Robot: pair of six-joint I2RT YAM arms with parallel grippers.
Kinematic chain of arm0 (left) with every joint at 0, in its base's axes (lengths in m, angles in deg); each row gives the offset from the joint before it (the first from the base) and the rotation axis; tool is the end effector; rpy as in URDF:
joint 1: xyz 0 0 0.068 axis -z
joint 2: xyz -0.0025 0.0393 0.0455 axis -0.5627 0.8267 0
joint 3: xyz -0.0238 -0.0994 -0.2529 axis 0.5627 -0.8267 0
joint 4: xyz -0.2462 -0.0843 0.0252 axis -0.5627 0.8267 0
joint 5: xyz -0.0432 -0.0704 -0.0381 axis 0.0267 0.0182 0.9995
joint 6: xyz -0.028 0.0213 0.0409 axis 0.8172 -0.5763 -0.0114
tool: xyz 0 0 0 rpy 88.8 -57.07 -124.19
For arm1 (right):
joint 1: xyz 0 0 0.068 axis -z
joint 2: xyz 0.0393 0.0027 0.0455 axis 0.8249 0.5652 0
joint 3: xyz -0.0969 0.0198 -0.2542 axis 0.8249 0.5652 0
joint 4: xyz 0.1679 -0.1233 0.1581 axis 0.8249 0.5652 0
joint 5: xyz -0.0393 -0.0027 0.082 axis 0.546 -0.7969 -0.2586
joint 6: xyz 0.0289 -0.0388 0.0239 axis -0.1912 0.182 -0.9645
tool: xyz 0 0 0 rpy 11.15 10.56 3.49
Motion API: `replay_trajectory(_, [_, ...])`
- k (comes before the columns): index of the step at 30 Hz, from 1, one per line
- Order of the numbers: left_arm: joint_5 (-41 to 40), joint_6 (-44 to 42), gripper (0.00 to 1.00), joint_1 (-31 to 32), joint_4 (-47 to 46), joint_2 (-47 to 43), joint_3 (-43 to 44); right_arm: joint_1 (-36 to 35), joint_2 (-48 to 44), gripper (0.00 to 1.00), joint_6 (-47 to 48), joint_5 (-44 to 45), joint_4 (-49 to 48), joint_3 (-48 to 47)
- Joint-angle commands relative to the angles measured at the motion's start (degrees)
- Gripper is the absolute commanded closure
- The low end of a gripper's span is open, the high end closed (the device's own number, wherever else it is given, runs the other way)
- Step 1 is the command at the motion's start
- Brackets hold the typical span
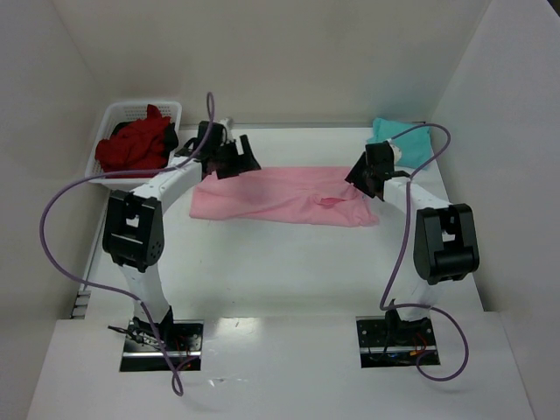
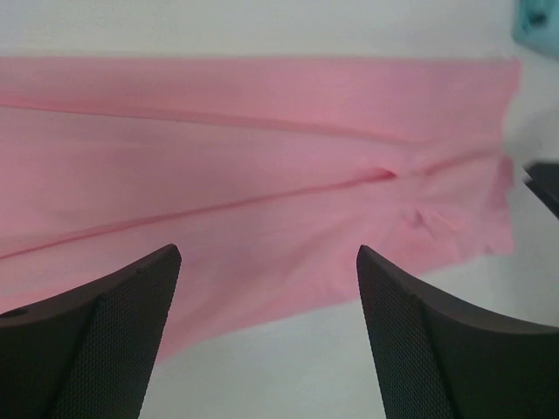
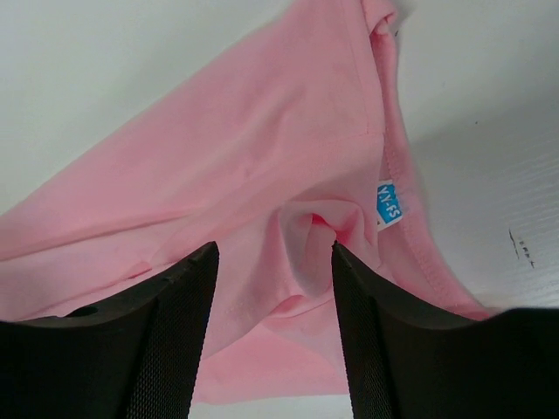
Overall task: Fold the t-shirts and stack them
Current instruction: Fold the other side of the tshirt into a rectangle
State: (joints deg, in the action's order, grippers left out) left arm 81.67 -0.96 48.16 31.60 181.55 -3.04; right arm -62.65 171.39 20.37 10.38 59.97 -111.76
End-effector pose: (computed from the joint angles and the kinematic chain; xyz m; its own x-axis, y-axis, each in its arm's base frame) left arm 0.4217 -0.1122 0.2520 -0.7180 -0.3806 -0.5827 -0.0014 0.8380 -0.5456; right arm 0.3637 0.0406 0.2090 -0.5745 0.5339 -0.6204 0.3955 0.8447 0.3607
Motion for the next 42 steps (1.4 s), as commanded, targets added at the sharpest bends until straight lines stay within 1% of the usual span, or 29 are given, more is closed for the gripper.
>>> replay_trajectory(1, [9.9,-6.6,0.1,6.0,-3.4,-2.2,1.6,0.5,0.5,0.44,2.5,-2.2,-1.3,0.6])
replay_trajectory(3, [10.3,-7.0,0.1,8.5,-3.6,-1.2,1.6,0.5,0.5,0.5,3.1,-3.2,-1.3,1.2])
replay_trajectory(4, [10.3,-7.0,0.1,9.1,-3.6,-0.7,1.6,0.5,0.5,0.5,3.1,-3.2,-1.3,1.2])
replay_trajectory(5, [10.3,-7.0,0.1,9.7,-3.6,-0.7,1.0,0.5,0.5,0.53,3.1,-3.2,-0.6,1.8])
replay_trajectory(7, [9.3,-7.0,0.13,11.2,-5.3,0.4,-0.4,0.5,0.2,0.61,3.1,-4.9,-0.6,2.3])
replay_trajectory(9, [8.2,-7.2,0.14,12.5,-7.0,1.1,-1.4,0.5,-1.0,0.66,3.3,-6.1,-0.9,4.1])
replay_trajectory(10, [6.5,-7.6,0.15,13.3,-7.3,2.0,-1.4,0.5,-1.2,0.67,3.6,-6.1,-1.3,4.6])
replay_trajectory(11, [2.7,-7.6,0.16,14.3,-7.3,3.1,-1.4,0.5,-1.7,0.69,3.6,-6.1,-1.3,5.0])
replay_trajectory(12, [2.6,-7.6,0.17,14.9,-7.3,3.1,-1.4,0.5,-1.7,0.7,4.4,-6.6,-1.3,5.6])
replay_trajectory(13, [-0.1,-7.6,0.19,15.8,-5.3,5.0,0.9,0.5,-1.7,0.72,5.0,-7.3,-1.3,5.6])
replay_trajectory(16, [-6.9,-5.3,0.26,16.2,-3.0,8.0,2.6,0.5,-1.7,0.72,5.8,-9.9,-0.7,5.6])
replay_trajectory(18, [-9.8,-2.1,0.33,16.2,-2.8,8.7,2.5,0.5,-1.9,0.72,6.3,-10.9,-0.8,5.6])
replay_trajectory(21, [-11.3,0.4,0.43,15.6,-2.4,9.4,1.0,0.5,-2.3,0.72,6.2,-11.7,-1.3,5.6])
replay_trajectory(22, [-11.3,1.0,0.48,15.6,-2.4,9.9,0.5,0.5,-2.3,0.71,5.8,-12.4,-1.7,5.6])
replay_trajectory(24, [-11.8,1.0,0.53,15.0,-2.4,10.5,-0.2,0.5,-2.3,0.71,5.8,-12.9,-2.2,5.6])
replay_trajectory(27, [-11.8,1.5,0.62,15.0,-1.9,12.1,0.3,0.5,-2.3,0.66,5.3,-15.8,-2.3,5.2])
replay_trajectory(30, [-11.8,1.5,0.65,15.0,-1.9,13.3,0.5,-0.1,-2.8,0.62,4.7,-16.0,-2.3,5.1])
replay_trajectory(31, [-11.8,1.5,0.65,15.0,-1.9,13.9,0.5,-1.0,-2.8,0.6,4.7,-16.5,-3.1,5.1])
replay_trajectory(32, [-11.8,1.5,0.66,15.0,-1.9,14.4,0.5,-2.2,-3.2,0.6,5.3,-16.6,-3.7,5.1])
replay_trajectory(33, [-11.8,1.5,0.67,15.0,-1.9,14.5,0.5,-2.9,-3.3,0.61,5.4,-16.0,-3.9,5.1])
replay_trajectory(36, [-11.8,1.5,0.68,15.0,-1.9,15.6,1.0,-3.6,-1.4,0.7,5.4,-15.2,-3.9,3.9])
replay_trajectory(39, [-11.8,1.5,0.69,15.0,-1.5,15.6,1.0,-3.7,1.1,0.75,5.4,-14.9,-3.9,2.8])
replay_trajectory(42, [-11.8,1.5,0.7,14.5,-1.3,15.6,-0.2,-3.7,3.0,0.77,5.4,-14.1,-3.9,1.2])
